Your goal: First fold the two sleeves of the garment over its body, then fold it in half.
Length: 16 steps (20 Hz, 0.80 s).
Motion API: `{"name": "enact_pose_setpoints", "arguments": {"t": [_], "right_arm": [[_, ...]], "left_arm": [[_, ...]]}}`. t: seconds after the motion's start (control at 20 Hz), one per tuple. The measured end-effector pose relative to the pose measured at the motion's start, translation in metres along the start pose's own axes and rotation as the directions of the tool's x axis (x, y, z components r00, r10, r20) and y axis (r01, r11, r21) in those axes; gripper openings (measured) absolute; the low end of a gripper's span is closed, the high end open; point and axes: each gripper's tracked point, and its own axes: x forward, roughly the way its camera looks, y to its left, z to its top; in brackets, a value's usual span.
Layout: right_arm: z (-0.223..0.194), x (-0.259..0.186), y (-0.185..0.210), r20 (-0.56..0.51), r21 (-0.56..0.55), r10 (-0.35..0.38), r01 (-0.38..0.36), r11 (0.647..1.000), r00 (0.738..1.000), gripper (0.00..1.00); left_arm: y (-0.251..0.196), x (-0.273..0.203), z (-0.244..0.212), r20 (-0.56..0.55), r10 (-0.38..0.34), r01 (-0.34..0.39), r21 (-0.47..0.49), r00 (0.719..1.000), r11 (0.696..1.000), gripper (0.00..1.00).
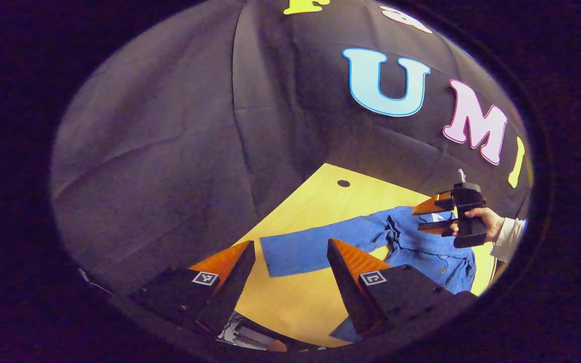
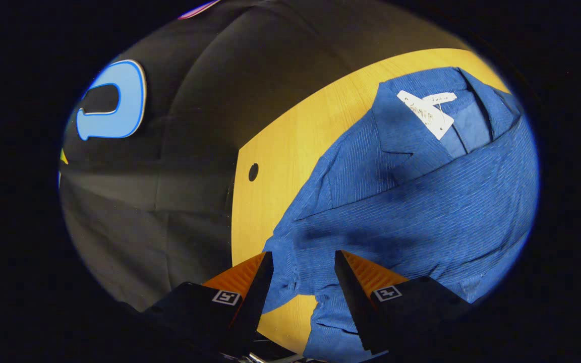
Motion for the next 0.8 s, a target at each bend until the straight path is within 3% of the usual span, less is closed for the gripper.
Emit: {"name": "enact_pose_setpoints", "arguments": {"t": [0.2,0.4,0.55,0.8], "right_arm": [[-0.006,-0.061,0.017,-0.009,-0.172,0.039,-0.04,0.984,0.999,0.8],[-0.028,-0.152,0.021,-0.022,-0.383,0.06,-0.064,0.921,0.998,0.8],[-0.055,-0.219,0.012,-0.017,-0.429,0.068,-0.069,0.901,0.998,0.8],[-0.085,-0.299,-0.035,0.043,-0.378,0.011,0.006,0.926,0.999,0.81]], "left_arm": [[0.001,0.039,-0.004,-0.08,-0.024,0.023,-0.016,0.996,1.0,0.84],[-0.005,0.095,-0.009,-0.242,-0.069,0.055,-0.065,0.968,0.996,0.84],[-0.002,0.135,-0.019,-0.389,-0.107,0.06,-0.131,0.915,0.99,0.82],[0.016,0.187,-0.05,-0.594,0.018,-0.064,-0.056,0.805,0.996,0.85]]}}
